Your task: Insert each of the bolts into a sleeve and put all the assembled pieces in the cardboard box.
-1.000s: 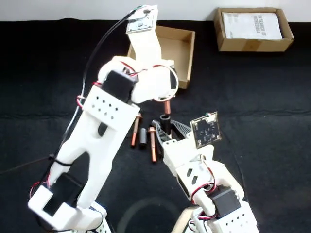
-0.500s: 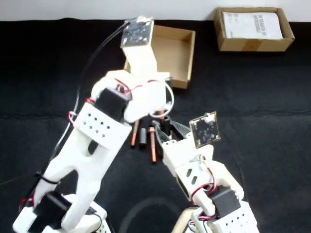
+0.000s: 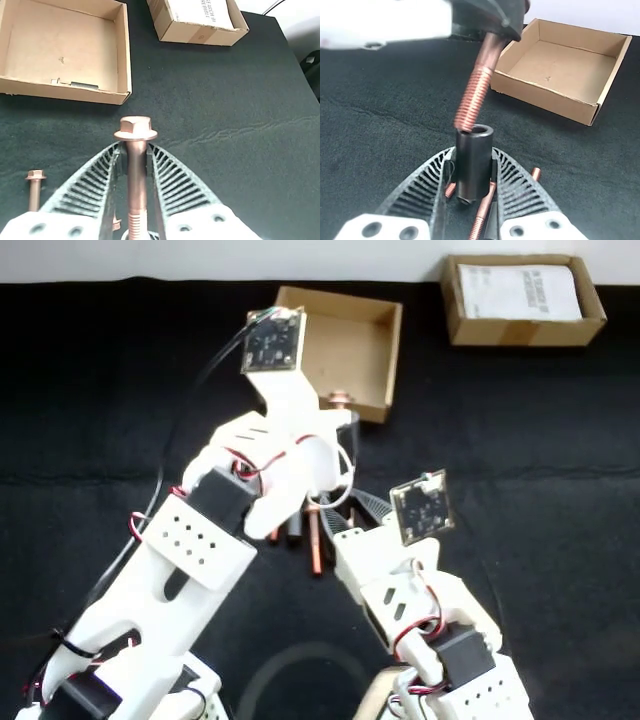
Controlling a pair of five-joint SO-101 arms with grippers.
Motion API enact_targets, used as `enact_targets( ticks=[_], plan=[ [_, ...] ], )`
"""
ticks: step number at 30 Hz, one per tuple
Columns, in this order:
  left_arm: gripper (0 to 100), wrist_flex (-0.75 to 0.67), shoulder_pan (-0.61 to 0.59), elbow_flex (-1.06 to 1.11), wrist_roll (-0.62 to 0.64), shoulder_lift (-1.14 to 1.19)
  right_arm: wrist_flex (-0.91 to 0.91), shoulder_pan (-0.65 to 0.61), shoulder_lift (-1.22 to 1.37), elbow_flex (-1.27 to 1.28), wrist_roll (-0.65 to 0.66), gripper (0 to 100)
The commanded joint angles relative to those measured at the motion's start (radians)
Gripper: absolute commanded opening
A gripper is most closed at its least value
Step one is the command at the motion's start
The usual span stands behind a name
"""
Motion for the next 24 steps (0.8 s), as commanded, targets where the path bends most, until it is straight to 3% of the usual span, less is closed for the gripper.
enact_targets(
  ticks=[1, 24],
  plan=[
    [1, -0.014, 0.019, -0.064, 0.005, -0.036, -0.028, -0.002, -0.001, -0.004, -0.006, 0.8],
    [1, -0.114, -0.031, -0.039, -0.003, -0.030, -0.024, -0.005, -0.001, -0.004, -0.009, 0.8]
  ],
)
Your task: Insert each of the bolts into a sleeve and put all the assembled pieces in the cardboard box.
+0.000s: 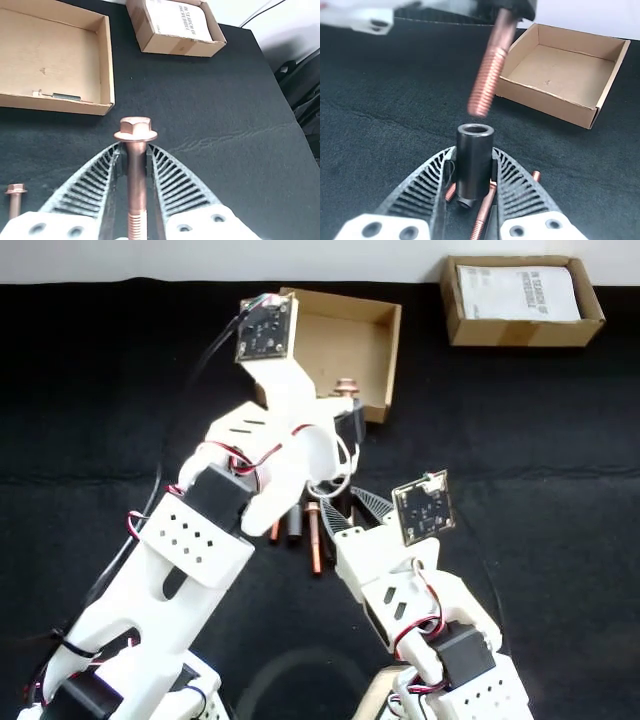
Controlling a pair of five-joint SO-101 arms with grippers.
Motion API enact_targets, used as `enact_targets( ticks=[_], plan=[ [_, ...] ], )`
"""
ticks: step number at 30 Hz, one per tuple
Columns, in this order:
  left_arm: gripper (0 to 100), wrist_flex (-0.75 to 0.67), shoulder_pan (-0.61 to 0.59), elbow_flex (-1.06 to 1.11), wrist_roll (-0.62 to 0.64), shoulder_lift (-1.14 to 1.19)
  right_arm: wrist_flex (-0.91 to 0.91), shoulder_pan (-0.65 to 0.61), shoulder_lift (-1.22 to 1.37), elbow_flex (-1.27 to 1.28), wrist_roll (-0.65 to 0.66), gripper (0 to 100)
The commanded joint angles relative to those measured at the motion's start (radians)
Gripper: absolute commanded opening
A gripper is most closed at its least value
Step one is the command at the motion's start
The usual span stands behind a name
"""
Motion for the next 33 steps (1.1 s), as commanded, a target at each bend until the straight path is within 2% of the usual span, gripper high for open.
enact_targets(
  ticks=[1, 5, 12, 20, 29, 33],
  plan=[
    [1, -0.028, -0.010, -0.008, -0.008, -0.030, -0.018, -0.005, -0.001, -0.002, -0.009, 0.8],
    [1, -0.031, -0.008, 0.051, -0.008, -0.036, -0.018, -0.004, -0.001, -0.004, -0.008, 0.8],
    [1, -0.121, -0.013, 0.131, -0.032, -0.036, -0.018, -0.004, -0.001, -0.004, -0.008, 0.8],
    [1, -0.120, -0.005, 0.156, -0.034, -0.042, -0.021, -0.002, 0.002, -0.001, -0.006, 0.8],
    [1, 0.057, 0.033, 0.160, -0.032, -0.203, -0.051, 0.044, 0.056, -0.001, -0.006, 0.8],
    [1, 0.080, 0.073, 0.262, -0.031, -0.231, -0.079, 0.045, 0.059, -0.002, -0.006, 0.8]
  ],
)
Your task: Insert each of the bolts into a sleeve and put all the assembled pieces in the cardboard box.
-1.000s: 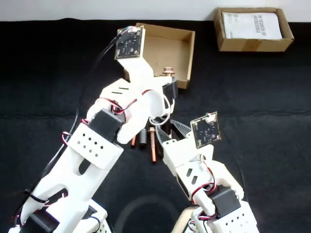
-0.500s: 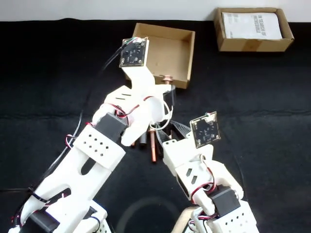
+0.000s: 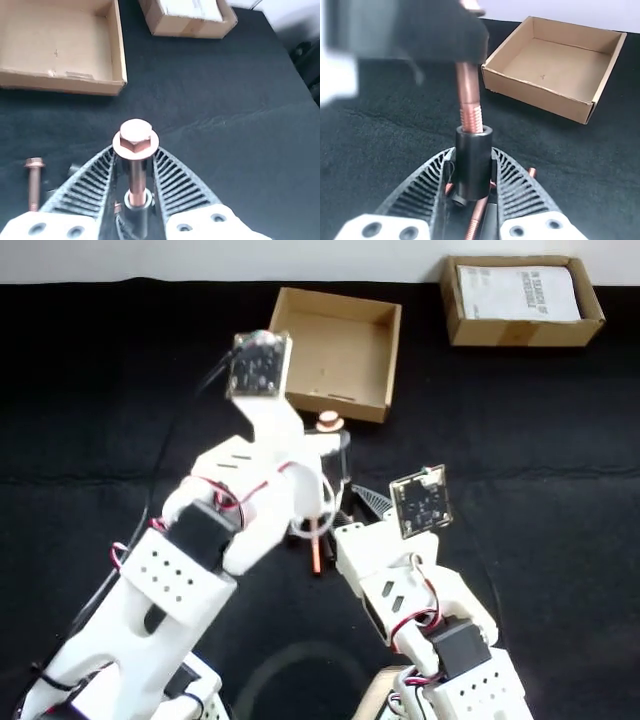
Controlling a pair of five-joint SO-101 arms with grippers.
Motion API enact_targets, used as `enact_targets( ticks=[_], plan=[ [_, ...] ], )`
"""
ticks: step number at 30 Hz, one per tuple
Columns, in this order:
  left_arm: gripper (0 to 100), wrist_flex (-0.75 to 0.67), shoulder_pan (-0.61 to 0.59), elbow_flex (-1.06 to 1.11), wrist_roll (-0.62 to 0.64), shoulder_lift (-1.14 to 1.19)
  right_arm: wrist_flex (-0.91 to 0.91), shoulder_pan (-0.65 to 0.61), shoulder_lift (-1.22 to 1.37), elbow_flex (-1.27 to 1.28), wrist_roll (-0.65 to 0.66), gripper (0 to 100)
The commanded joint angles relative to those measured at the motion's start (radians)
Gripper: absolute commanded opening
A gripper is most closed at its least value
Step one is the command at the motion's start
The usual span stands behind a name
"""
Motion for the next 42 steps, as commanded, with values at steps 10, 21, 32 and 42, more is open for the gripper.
enact_targets(
  ticks=[10, 21, 32, 42],
  plan=[
    [1, -0.284, 0.033, 0.291, -0.101, -0.038, -0.033, 0.019, 0.002, -0.018, -0.003, 0.8],
    [18, 0.443, 0.035, -0.131, -0.232, -0.045, -0.038, 0.024, 0.004, -0.018, 0.041, 0.8],
    [18, 0.813, 0.010, -0.544, -0.316, -0.128, -0.134, 0.071, 0.018, -0.015, 0.143, 0.8],
    [2, 0.781, -0.377, -0.463, -0.413, -0.404, -0.326, 0.174, 0.486, -0.295, 0.423, 0.8]
  ],
)
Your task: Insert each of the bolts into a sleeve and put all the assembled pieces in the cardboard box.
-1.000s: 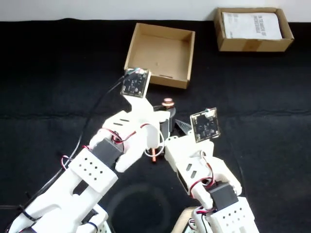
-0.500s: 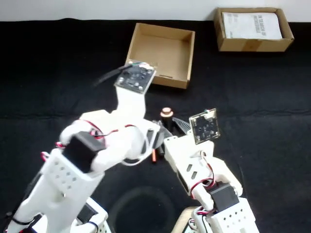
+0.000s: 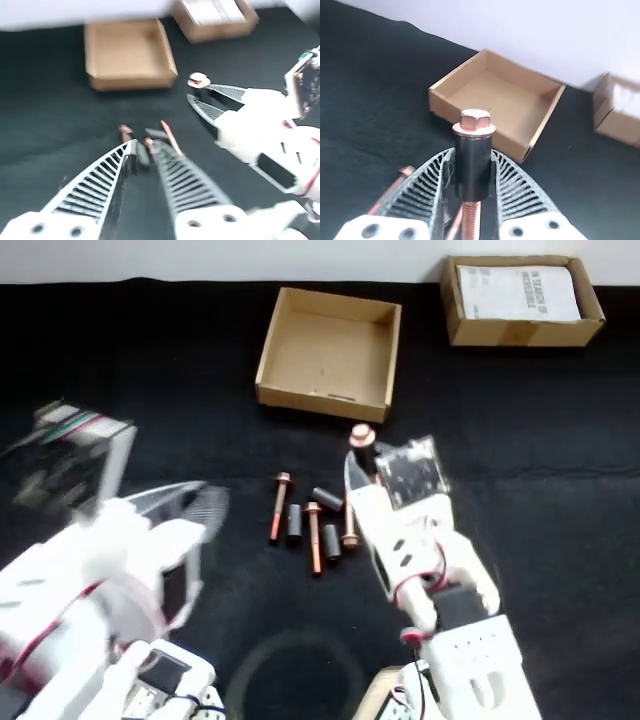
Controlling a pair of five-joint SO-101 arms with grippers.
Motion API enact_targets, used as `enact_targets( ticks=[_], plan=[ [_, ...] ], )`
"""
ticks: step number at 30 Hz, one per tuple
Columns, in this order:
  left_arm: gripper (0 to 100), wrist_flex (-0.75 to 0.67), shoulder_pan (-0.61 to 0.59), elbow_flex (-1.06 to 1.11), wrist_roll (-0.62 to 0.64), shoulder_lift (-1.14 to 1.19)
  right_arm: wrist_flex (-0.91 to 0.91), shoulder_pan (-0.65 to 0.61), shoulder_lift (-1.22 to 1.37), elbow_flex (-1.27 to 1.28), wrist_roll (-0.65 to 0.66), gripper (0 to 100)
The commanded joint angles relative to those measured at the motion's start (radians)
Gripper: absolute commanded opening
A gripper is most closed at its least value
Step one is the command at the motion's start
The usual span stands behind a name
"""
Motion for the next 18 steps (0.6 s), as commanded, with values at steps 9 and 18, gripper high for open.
enact_targets(
  ticks=[9, 18],
  plan=[
    [1, -0.232, -0.412, 0.536, -0.032, -0.404, -0.127, 0.021, 0.630, -0.521, 0.397, 0.8],
    [1, -0.210, -0.676, 0.869, -0.031, -0.736, -0.171, 0.090, 1.092, -0.878, 0.671, 0.8]
  ],
)
